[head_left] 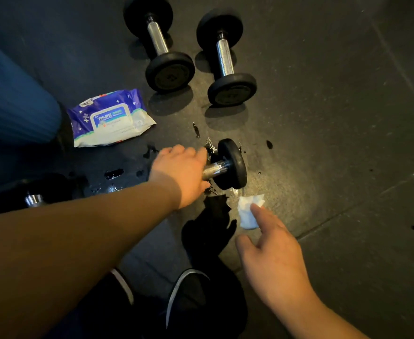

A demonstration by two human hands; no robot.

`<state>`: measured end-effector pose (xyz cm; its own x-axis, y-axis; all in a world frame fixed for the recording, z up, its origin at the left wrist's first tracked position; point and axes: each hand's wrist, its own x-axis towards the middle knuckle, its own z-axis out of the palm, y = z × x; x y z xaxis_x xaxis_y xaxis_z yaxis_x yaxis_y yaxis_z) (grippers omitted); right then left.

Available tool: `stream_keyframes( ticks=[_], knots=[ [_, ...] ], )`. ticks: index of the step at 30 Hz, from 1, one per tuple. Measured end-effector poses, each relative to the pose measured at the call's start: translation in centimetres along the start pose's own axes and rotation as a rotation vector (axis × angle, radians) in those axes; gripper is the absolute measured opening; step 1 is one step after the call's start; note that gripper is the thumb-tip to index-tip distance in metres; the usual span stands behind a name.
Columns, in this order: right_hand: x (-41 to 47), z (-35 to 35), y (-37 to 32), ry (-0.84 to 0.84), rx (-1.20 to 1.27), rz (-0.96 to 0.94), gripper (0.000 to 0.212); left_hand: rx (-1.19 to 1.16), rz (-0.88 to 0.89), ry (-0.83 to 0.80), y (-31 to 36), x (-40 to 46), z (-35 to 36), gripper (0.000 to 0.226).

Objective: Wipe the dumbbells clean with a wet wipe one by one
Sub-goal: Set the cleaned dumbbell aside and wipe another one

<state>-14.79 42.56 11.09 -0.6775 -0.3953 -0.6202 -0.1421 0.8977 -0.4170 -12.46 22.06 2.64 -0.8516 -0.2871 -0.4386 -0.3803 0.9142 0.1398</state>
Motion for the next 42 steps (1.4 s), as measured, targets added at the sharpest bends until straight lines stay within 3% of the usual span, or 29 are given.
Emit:
stream_keyframes(
  ticks=[4,7,17,21,24,29,33,42],
  knots=[
    [0.0,0.4,0.6,-0.021,-0.077,-0.019,0.066,-0.027,-0.135,-0.121,-3.7,-3.5,-1.2,0.118],
    [0.0,1.0,0.6,-0.027,-0.179,-0.082,0.067,0.008,-0.165,-0.231,-5.5,-5.9,-0.1,0.131],
    [1.6,3.1,-0.7,-0.024,-0.474,-0.365,0.068,-0.01,-0.176,-0.25,-6.1,-4.9,0.8,0.125],
    [5.1,3.1,-2.8,0.103,-0.657,-0.566,0.072,0.017,-0.187,-0.248,-5.6,-5.0,1.2,0.127],
    [8.8,2.5,-4.2,0.167,-0.888,-0.618,0.073,0.029,-0.181,-0.255,-5.8,-4.6,0.7,0.124],
    [11.6,2.4,-3.9,0.083,-1.285,-0.588,0.076,0.042,-0.182,-0.293,-5.7,-4.5,0.6,0.129],
    [11.0,2.7,-2.5,0.139,-1.324,-0.633,0.074,0.0,-0.183,-0.286,-5.8,-4.7,0.6,0.13],
    [11.0,2.0,-1.7,0.097,-1.326,-0.702,0.074,-0.044,-0.206,-0.206,-5.1,-5.9,1.8,0.13]
  ],
)
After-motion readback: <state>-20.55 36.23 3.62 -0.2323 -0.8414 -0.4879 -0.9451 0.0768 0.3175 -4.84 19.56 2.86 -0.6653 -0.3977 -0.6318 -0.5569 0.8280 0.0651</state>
